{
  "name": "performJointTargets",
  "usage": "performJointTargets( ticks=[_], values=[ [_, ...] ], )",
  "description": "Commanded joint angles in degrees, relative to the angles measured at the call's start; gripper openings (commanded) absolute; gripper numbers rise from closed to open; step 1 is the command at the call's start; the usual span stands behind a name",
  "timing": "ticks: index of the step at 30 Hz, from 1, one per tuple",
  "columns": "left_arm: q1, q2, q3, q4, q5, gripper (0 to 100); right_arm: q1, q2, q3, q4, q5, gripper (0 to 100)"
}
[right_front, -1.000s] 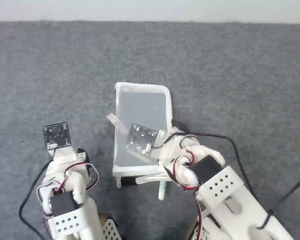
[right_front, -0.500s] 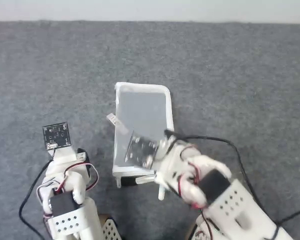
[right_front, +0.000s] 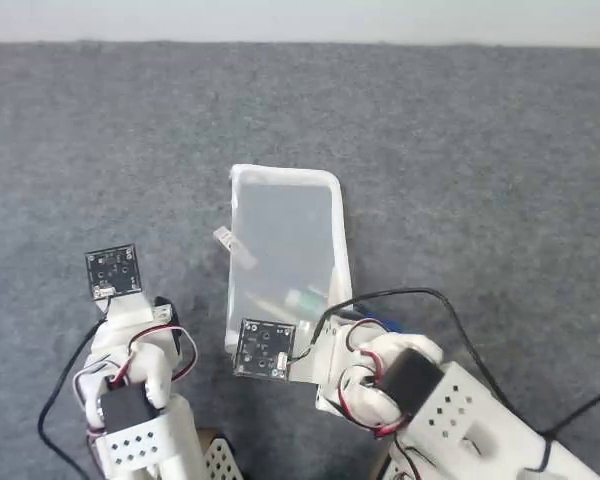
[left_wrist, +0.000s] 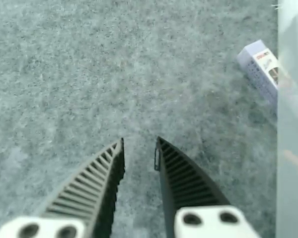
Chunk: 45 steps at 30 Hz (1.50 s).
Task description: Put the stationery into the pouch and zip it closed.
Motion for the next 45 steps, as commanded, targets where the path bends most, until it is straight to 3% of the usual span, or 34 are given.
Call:
performJointTargets(
  ticks=[1, 7, 17, 25, 34, 41, 45],
  values=[
    [-0.35, -1.23, -3.03, -0.62, 0.35, 10, -1.98, 4.18, -0.62, 0.48, -0.79, 26.7],
    [-0.35, -1.23, -3.03, -0.53, 0.35, 10, -1.71, 9.89, -0.53, -0.92, -0.70, 25.8],
    [-0.35, -1.23, -3.03, -0.44, 0.35, 10, 5.41, 12.09, -0.53, -8.13, -0.35, 0.9],
    [-0.35, -1.23, -3.03, -0.44, 0.35, 10, 9.89, 11.91, -1.41, -9.19, 0.00, 0.6],
    [-0.35, -1.23, -3.03, -0.44, 0.35, 10, 23.78, 12.09, -4.04, -18.51, 3.34, 0.6],
    [-0.35, -1.23, -3.03, -0.53, 0.35, 10, 25.98, 12.18, -4.40, -25.27, 2.99, 0.6],
    [-0.35, -1.23, -3.03, -0.53, 0.35, 10, 25.10, 11.47, -7.12, -19.82, 2.81, 1.0]
  ],
)
